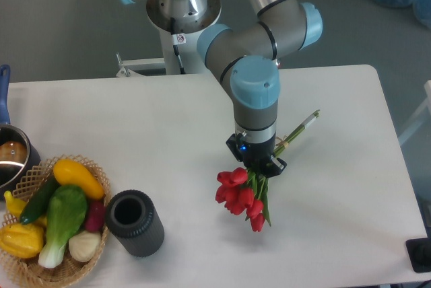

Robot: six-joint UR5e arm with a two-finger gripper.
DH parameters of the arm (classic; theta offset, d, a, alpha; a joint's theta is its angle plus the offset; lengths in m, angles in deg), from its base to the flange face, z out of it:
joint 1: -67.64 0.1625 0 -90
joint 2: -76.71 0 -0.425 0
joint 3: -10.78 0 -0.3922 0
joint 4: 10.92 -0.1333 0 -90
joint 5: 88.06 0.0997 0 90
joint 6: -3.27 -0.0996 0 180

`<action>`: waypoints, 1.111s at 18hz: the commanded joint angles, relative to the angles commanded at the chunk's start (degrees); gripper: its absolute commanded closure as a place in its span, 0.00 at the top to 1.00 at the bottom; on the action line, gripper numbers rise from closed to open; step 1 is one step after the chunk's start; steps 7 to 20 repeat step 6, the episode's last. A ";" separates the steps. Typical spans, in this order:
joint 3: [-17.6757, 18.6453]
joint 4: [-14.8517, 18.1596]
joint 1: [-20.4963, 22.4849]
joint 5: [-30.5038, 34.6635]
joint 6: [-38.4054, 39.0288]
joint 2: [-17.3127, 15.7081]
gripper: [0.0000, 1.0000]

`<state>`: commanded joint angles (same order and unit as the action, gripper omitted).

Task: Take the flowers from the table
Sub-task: 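Lift the gripped tulip bunch up off the table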

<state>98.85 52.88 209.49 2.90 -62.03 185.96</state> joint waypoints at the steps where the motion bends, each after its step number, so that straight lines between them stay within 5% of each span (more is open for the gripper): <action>1: -0.71 0.62 0.09 -0.09 -0.09 -0.09 0.00; 20: -1.24 1.59 0.35 0.17 -2.37 -0.88 0.00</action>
